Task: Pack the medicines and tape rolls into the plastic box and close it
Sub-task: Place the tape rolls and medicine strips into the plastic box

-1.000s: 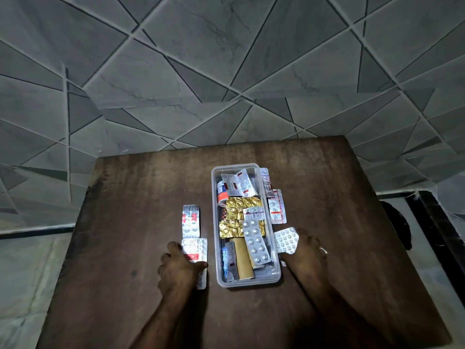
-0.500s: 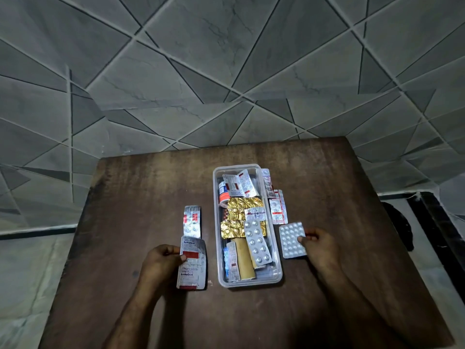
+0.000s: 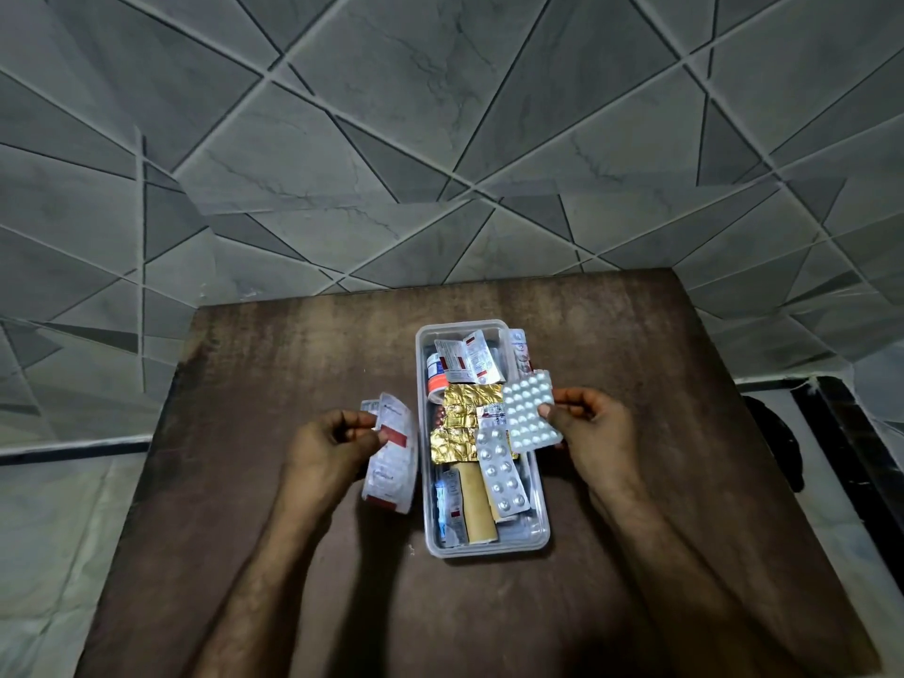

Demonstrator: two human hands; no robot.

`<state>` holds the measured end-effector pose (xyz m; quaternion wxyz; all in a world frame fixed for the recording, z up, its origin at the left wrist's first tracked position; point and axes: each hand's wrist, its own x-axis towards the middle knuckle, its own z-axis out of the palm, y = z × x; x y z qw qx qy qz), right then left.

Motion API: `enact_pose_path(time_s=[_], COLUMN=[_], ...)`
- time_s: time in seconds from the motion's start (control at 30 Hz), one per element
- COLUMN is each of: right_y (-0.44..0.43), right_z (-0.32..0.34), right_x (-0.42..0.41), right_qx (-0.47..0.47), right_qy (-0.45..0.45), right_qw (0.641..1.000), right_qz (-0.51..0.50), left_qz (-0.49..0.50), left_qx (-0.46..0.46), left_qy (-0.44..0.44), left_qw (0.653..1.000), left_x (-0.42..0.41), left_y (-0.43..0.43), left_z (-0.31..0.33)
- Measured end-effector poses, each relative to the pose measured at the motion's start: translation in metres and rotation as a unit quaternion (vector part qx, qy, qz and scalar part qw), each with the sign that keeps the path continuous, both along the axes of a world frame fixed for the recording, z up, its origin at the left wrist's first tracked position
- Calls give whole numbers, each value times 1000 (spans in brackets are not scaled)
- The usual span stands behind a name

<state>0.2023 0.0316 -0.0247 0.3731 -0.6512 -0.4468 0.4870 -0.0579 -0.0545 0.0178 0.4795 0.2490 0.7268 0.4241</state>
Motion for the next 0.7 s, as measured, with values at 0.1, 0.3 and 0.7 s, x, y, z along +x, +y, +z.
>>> enact_pose_path(time_s=[0.1,0.3,0.7], right_y=[2,10,16], right_z=[2,-1,8], right_x=[-17,-39,-54], right_qx=[-8,-41,135], right_qy=[-1,21,-191], right_qw=[1000,999,971], right_qz=[10,-4,44], left_qz=[-3,14,-3], left_qx=[12,-33,-42], left_qy=[-36,-68,85], left_qw=[999,997,995], left_x=[20,52,66], left_y=[6,5,1], left_z=[-10,-44,-52])
